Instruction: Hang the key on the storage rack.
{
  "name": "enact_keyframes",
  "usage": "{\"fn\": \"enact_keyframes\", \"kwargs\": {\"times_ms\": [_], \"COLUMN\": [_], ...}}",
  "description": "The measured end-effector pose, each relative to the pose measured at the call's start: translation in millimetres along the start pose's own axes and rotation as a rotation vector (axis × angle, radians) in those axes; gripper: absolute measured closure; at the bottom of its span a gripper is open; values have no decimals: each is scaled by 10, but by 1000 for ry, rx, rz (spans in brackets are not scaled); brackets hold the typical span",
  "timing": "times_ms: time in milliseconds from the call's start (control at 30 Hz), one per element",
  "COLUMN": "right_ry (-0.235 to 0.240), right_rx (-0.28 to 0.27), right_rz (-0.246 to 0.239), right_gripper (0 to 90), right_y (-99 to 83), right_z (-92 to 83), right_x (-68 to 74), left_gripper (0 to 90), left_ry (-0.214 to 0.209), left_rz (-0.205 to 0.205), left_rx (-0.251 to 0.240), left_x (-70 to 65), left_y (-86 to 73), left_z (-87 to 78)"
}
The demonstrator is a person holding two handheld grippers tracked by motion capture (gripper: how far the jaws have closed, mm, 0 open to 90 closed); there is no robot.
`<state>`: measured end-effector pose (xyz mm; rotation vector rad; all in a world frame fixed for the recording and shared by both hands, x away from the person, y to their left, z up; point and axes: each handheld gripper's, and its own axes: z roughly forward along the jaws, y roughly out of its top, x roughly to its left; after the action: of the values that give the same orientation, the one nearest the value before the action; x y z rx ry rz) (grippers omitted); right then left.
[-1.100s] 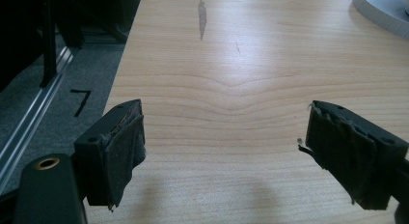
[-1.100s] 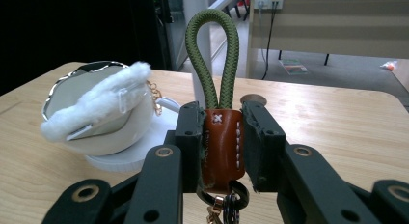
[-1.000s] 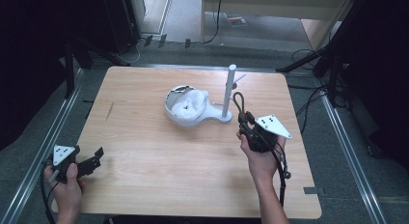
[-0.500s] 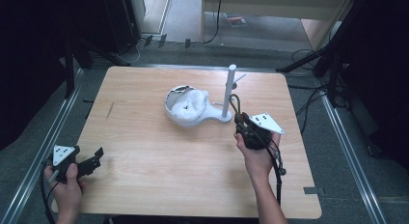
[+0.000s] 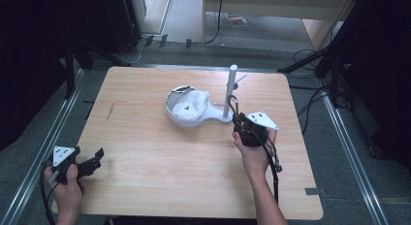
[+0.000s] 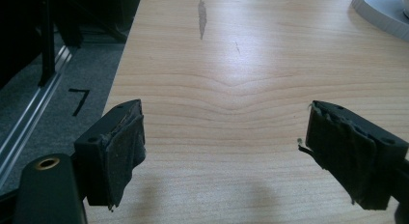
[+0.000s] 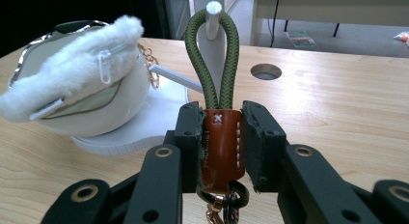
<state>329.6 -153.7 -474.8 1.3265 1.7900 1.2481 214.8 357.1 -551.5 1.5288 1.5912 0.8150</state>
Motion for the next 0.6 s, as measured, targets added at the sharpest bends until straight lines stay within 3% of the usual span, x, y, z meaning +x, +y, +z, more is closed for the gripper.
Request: {"fn": "enact_keyframes", "kwargs": {"times_ms": [167, 300, 600], "right_ry": [5, 15, -9], "right_rx": [21, 13, 8], "right_rz": [9, 8, -5], "right_gripper": [673, 582, 477], "right_y": [-13, -11, 10], "right_z": [37, 24, -57], "right_x": [-26, -49, -89], "left_gripper": [146, 146, 146], "left_ry": [1, 1, 1], "left_rz": [-1, -1, -1], "left_rx": [-2, 0, -1], "left_x": [0, -2, -4], "left_y": [-1, 0, 0], "left_z": [0, 1, 2]}}
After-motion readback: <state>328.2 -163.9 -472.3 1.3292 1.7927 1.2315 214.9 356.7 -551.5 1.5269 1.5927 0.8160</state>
